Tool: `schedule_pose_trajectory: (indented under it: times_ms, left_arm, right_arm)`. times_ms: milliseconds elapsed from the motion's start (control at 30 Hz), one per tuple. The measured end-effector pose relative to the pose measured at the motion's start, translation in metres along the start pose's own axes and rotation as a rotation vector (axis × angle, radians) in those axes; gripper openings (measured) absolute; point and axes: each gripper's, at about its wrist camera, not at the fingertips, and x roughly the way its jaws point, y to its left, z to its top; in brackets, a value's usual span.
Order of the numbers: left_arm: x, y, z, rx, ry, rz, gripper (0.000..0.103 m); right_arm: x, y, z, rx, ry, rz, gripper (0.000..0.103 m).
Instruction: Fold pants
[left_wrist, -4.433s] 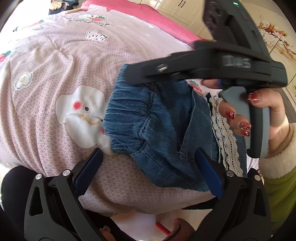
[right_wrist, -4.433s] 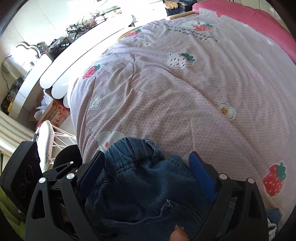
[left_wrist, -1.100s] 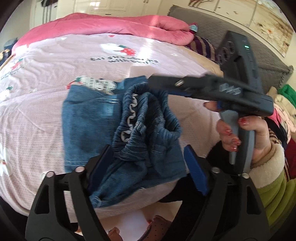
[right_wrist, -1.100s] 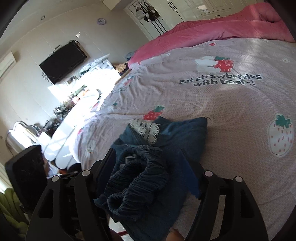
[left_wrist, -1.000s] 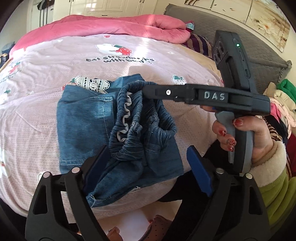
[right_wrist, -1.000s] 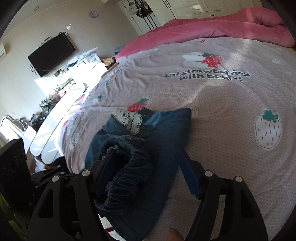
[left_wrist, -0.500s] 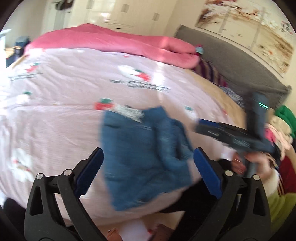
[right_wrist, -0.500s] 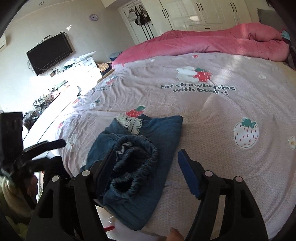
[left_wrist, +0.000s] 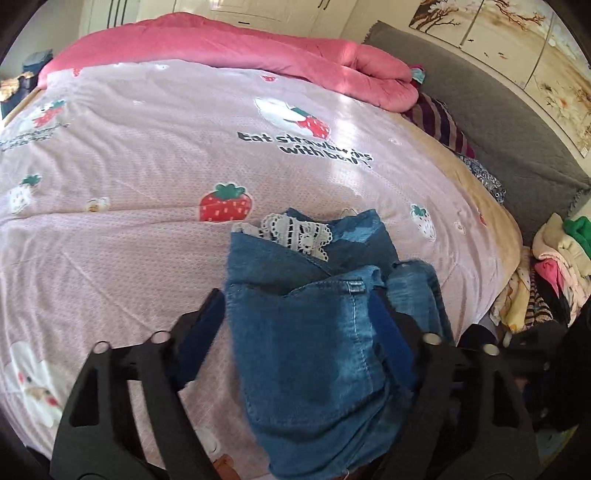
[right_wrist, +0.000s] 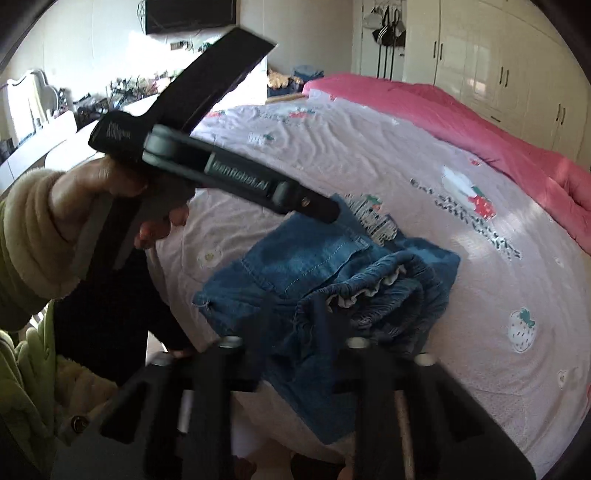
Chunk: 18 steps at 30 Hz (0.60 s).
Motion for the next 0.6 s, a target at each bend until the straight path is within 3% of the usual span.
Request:
schedule_pose_trajectory:
  times_ms: [67,100,267,400,500,600]
  left_arm:
    - [0.01,-0.006,0.0,0.039,0.019,0.012,0.049]
    - [0.016,-0.007,0.001,0.054,0.03,0.023,0.047]
    - [0.04,0.002,0.004,0.038,0.061,0.036,0.046]
    - [0.048,0.005,0.005,0.021,0.066,0.029,0.047]
    - [0.047,0.006,0.007,0.021,0.068,0.02,0.047]
    - [0.043,0.005,0.009,0.03,0.065,0.009,0.049]
  right_arm:
    - [-0.002,-0.002,-0.009,0.001,0.007,0.026,0.003]
    - [-0.005,-0.005,-0.015,0.016,0.007,0.033,0.003]
    - [-0.005,-0.038,-0.044,0.157,0.06,-0.03,0.003]
    - [-0.005,-0.038,-0.048,0.205,0.042,0.0,0.004]
    - [-0.038,-0.029,-0.041,0.182,-0.044,0.021,0.015]
    - [-0.057,0.003,-0.024,0.019,-0.112,0.046,0.04]
